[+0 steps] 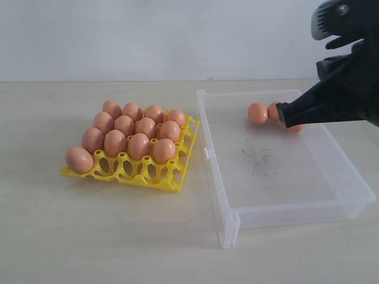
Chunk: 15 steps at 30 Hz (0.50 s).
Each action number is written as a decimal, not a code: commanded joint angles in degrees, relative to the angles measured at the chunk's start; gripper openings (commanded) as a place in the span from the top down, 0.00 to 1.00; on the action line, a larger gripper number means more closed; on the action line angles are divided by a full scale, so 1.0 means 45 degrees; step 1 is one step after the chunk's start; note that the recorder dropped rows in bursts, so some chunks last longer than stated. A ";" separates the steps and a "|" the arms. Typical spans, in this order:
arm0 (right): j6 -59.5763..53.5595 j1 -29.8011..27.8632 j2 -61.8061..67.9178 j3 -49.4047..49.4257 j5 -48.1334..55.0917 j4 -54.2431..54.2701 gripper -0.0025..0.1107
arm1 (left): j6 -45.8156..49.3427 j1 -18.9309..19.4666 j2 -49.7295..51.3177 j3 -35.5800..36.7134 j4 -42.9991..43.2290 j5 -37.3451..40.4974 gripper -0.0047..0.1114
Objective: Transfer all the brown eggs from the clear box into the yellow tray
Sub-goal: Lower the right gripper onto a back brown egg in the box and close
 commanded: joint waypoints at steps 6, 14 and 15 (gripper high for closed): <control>-0.9800 -0.3329 0.1946 -0.2410 -0.2695 1.0032 0.98 | 0.0044 -0.0050 -0.0016 -0.0034 -0.0060 -0.0072 0.93; -2.0645 -0.5282 0.6069 -0.6505 0.3444 2.0753 0.98 | 0.0044 -0.0050 -0.0016 -0.0034 -0.0060 -0.0072 0.93; -2.0765 -0.5282 0.6576 -0.6923 0.3615 2.0930 0.98 | 0.0044 -0.0050 -0.0016 -0.0034 -0.0060 -0.0072 0.93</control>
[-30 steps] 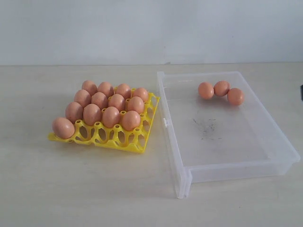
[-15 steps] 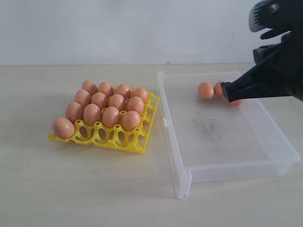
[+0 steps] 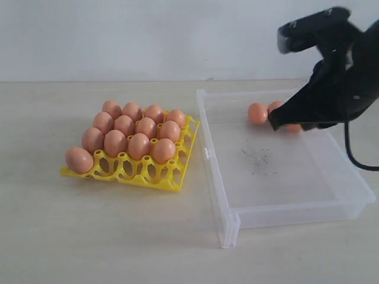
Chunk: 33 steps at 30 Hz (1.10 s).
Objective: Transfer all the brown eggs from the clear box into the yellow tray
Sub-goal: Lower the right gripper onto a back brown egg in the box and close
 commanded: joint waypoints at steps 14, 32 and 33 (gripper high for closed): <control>-0.1810 -0.2673 0.7862 -0.9084 0.4053 0.3129 0.67 | 0.0044 -0.0050 -0.0016 -0.0034 -0.0060 -0.0072 0.93; -0.3018 -0.2726 1.2910 -1.6014 0.5543 0.3927 0.44 | 0.0044 -0.0050 -0.0016 -0.0034 -0.0060 -0.0072 0.93; -0.3018 -0.2726 1.3049 -1.6047 0.5543 0.3877 0.44 | 0.0044 -0.0050 -0.0016 -0.0034 -0.0060 -0.0072 0.93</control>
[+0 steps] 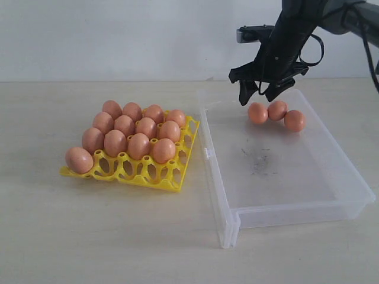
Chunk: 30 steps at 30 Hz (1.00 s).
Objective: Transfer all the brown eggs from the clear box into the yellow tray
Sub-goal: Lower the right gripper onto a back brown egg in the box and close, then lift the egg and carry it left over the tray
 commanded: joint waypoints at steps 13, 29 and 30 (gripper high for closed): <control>0.0137 -0.0012 0.1556 -0.0521 -0.1035 -0.1259 0.73 | 0.0044 -0.0050 -0.0016 -0.0034 -0.0060 -0.0072 0.93; -0.1589 0.0942 0.0356 -0.0521 -0.2509 0.1458 0.98 | 0.0044 -0.0050 -0.0016 -0.0034 -0.0060 -0.0072 0.93; -0.1373 0.1284 0.0106 -0.0521 -0.1874 0.0440 0.98 | 0.0044 -0.0050 -0.0016 -0.0034 -0.0060 -0.0072 0.93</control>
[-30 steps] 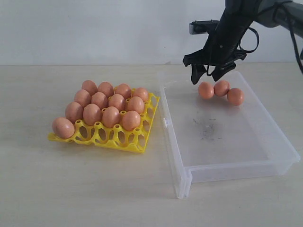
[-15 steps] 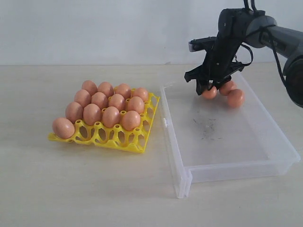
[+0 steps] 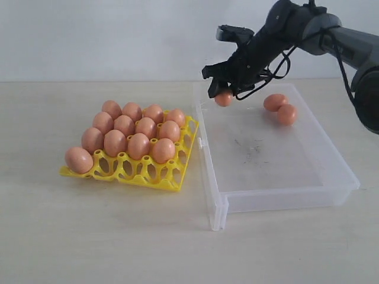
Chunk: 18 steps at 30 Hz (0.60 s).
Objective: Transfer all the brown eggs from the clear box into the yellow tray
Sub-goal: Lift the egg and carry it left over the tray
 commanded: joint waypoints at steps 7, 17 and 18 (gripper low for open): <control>0.2174 0.1770 -0.1575 -0.0036 0.3156 -0.6616 0.98 | 0.0044 -0.0050 -0.0016 -0.0034 -0.0060 -0.0072 0.93; 0.8768 0.3081 -0.3684 0.7158 -0.6166 -1.1307 0.98 | 0.0044 -0.0050 -0.0016 -0.0034 -0.0060 -0.0072 0.93; 0.9224 0.3004 -0.3932 0.8030 -0.7822 -1.1307 0.98 | 0.0044 -0.0050 -0.0016 -0.0034 -0.0060 -0.0072 0.93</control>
